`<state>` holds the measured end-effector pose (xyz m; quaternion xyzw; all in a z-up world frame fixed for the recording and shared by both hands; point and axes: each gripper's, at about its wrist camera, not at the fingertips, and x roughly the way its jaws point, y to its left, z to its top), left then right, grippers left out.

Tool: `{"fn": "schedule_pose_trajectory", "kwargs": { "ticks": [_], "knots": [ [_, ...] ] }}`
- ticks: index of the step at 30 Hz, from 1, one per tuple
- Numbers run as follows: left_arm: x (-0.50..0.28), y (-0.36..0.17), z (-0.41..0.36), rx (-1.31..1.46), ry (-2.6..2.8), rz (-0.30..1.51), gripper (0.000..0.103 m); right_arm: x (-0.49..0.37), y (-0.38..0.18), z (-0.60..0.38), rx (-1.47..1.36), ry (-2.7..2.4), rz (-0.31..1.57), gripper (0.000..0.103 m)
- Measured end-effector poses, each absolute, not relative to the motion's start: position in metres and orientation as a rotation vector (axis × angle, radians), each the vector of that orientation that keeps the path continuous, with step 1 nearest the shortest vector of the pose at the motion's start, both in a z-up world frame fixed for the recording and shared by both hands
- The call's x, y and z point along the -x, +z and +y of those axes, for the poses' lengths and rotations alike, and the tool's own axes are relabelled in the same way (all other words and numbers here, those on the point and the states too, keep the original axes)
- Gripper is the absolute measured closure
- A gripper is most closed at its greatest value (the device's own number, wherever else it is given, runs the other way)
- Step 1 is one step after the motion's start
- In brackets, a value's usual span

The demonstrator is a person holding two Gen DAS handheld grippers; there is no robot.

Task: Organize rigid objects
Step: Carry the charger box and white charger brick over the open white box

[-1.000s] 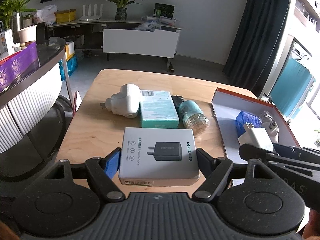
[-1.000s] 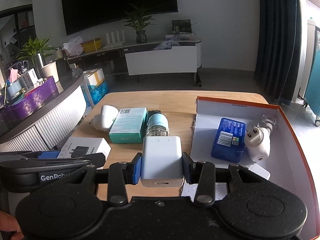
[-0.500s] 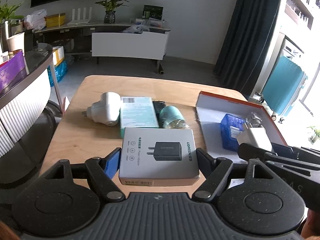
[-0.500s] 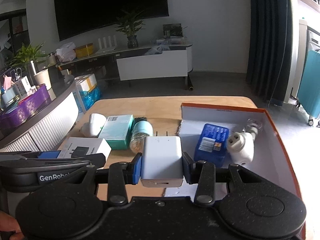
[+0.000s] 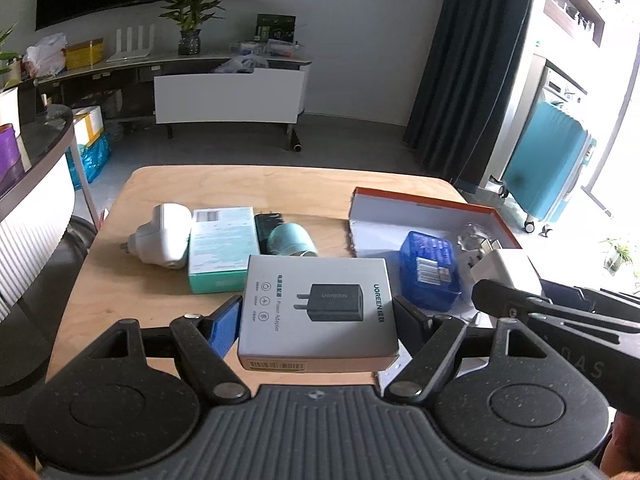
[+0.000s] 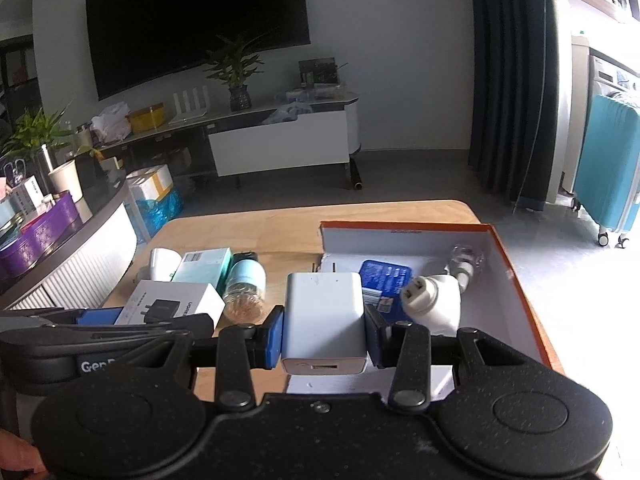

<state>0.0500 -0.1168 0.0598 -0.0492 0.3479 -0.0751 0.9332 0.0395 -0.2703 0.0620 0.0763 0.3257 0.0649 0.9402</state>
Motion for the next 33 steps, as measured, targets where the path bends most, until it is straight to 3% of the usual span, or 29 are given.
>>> {"fn": "schedule_pose_trajectory", "kwargs": {
  "ticks": [33],
  "knots": [
    [-0.065, 0.069, -0.179, 0.048, -0.273, 0.699, 0.024, -0.029, 0.066, -0.333, -0.217, -0.004, 0.628, 0.053]
  ]
}}
